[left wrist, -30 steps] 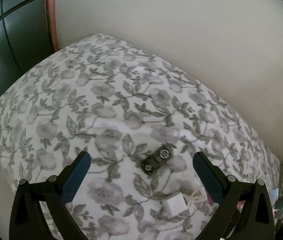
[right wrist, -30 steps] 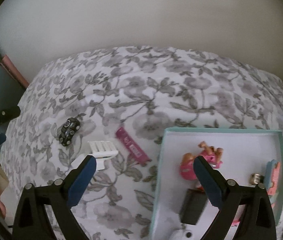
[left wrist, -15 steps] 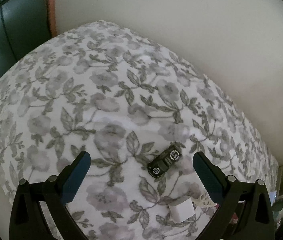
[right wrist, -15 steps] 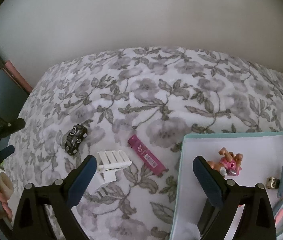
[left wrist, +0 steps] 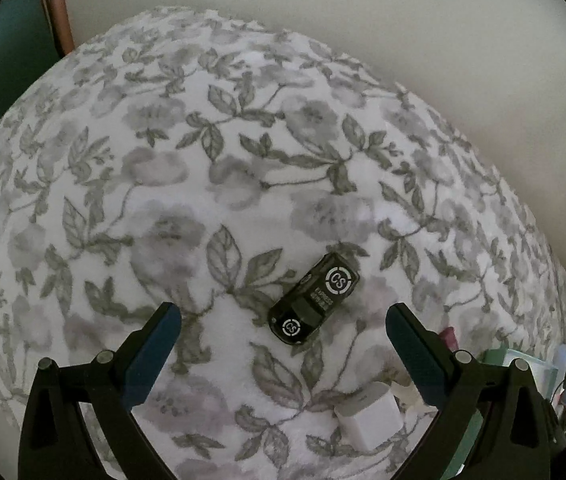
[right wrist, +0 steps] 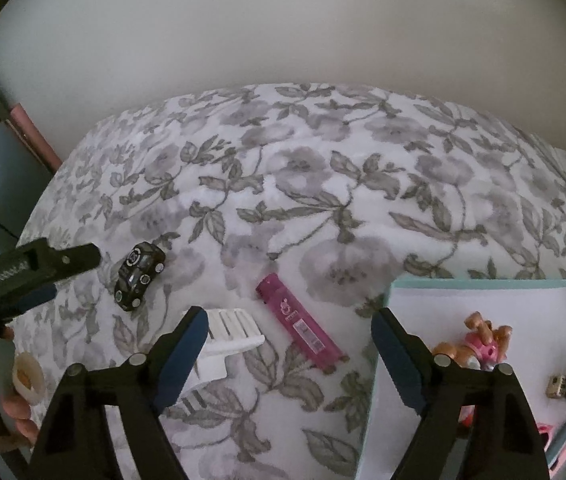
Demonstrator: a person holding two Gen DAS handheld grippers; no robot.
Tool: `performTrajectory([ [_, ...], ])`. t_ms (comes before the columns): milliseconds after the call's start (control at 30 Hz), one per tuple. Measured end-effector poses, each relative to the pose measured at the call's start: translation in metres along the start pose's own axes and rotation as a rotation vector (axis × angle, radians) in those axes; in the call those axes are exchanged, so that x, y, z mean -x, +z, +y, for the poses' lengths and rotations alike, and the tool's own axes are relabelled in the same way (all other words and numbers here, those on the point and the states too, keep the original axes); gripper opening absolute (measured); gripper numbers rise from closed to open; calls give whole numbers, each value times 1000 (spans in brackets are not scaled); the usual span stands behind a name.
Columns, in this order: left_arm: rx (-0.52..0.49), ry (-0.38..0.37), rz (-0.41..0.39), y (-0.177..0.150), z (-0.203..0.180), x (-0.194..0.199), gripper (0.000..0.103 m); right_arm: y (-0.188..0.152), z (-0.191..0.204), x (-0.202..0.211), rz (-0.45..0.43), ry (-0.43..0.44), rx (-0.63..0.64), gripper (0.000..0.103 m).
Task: Organize rigid objects
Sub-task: 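Grasp the black toy car with the left gripper while the right grasps the pink lighter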
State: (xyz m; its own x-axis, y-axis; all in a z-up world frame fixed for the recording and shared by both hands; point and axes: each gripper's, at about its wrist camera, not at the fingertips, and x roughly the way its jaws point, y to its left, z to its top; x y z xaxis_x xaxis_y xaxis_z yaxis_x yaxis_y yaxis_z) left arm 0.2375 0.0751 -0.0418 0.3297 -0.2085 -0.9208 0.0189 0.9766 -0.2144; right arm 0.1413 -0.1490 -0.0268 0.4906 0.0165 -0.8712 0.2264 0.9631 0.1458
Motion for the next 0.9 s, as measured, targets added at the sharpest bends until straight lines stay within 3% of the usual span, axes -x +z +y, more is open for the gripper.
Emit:
performTrajectory([
  [567,-80,51,19,-3,-19,-43,102,4,-5,-37,34,22,-19,75],
  [767,-95,58,2,-3,-22,-46,100,1,-8,-44,63,12,-20,60],
  [900,-95,39,6,-2,-21,-47,91,-2,-9,-49,85,-11,-11,50],
])
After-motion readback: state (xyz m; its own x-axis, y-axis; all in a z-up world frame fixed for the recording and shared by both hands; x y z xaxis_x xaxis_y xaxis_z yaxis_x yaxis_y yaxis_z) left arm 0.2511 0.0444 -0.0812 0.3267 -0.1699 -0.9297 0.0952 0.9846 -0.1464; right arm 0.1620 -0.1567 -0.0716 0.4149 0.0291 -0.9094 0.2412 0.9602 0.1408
